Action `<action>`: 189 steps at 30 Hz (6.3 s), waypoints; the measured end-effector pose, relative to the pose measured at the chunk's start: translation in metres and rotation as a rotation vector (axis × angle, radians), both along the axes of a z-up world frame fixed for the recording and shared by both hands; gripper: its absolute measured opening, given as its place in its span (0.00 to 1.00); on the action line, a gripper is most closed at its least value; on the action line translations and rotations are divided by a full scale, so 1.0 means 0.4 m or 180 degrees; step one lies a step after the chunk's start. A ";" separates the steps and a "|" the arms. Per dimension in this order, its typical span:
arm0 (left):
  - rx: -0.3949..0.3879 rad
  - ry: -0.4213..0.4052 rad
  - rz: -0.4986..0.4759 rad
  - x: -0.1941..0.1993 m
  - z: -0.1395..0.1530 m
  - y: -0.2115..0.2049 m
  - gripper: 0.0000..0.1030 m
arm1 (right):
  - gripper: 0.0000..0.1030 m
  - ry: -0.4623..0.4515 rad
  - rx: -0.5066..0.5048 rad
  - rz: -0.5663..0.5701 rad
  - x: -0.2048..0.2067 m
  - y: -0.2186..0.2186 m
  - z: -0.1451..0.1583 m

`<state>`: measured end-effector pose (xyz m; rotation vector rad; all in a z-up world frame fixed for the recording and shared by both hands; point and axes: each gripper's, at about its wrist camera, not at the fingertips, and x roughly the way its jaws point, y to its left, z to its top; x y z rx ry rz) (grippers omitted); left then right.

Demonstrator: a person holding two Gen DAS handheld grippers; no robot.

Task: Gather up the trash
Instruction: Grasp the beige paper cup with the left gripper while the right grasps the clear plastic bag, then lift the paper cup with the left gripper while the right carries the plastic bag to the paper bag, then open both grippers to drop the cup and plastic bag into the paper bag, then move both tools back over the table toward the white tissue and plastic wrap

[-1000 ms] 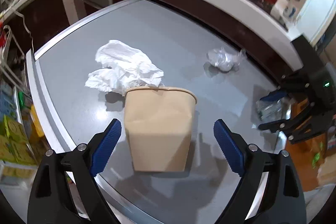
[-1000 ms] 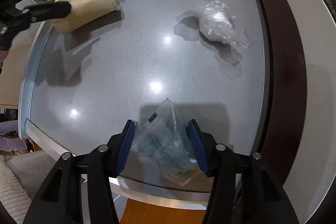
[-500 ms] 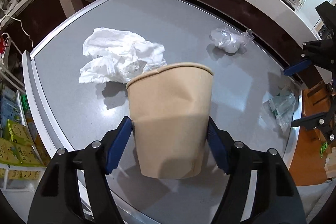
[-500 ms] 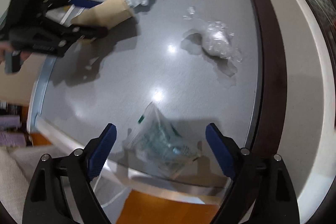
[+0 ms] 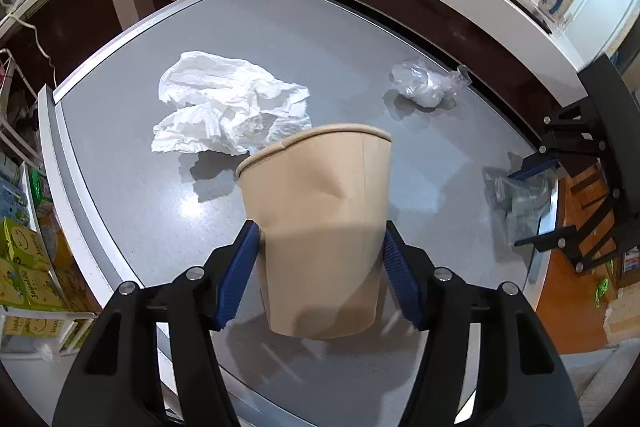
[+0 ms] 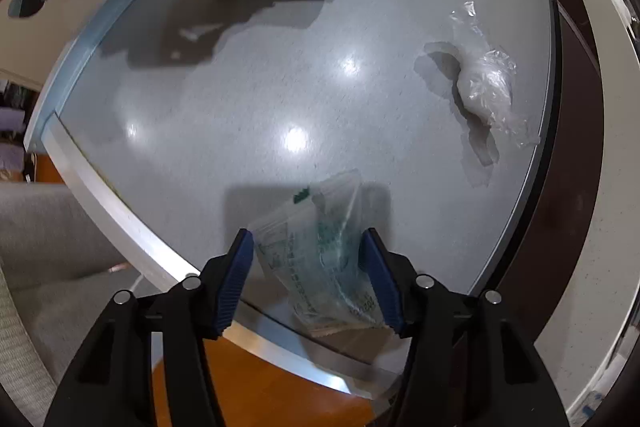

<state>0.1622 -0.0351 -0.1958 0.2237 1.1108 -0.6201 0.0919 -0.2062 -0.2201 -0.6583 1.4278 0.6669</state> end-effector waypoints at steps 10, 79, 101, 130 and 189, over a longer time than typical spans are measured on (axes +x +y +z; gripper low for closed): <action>0.0307 -0.0080 -0.0055 0.009 -0.023 -0.047 0.78 | 0.42 -0.0033 0.0408 -0.0518 0.029 -0.046 -0.004; -0.0348 -0.0890 0.0984 -0.648 0.315 -0.087 0.75 | 0.40 -0.0516 0.2281 -0.1030 -0.357 -0.286 0.371; 0.0534 0.0333 0.0504 -0.617 -0.160 -0.200 0.75 | 0.40 0.0104 0.1428 -0.1244 -0.334 -0.182 -0.057; 0.0442 0.0166 0.0590 -0.626 -0.044 -0.167 0.84 | 0.66 -0.0109 0.1457 -0.1332 -0.350 -0.233 0.071; -0.0002 -0.0669 0.1387 0.069 0.164 0.015 0.98 | 0.96 -0.1632 0.1481 -0.2048 -0.051 -0.101 0.317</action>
